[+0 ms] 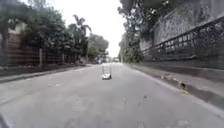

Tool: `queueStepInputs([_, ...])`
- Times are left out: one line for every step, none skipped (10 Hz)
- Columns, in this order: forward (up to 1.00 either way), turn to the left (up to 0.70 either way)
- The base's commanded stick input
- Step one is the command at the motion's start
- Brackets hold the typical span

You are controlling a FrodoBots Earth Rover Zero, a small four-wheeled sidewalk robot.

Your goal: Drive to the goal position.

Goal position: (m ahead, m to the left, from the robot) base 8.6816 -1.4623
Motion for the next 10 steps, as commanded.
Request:
queueStepInputs([1.00, -0.21])
queueStepInputs([1.00, -0.08])
queueStepInputs([1.00, 0.00])
queueStepInputs([1.00, 0.00])
queueStepInputs([1.00, 0.00])
queueStepInputs([1.00, 0.00])
queueStepInputs([1.00, 0.00])
queueStepInputs([1.00, 0.00])
queueStepInputs([1.00, 0.00])
queueStepInputs([1.00, 0.00])
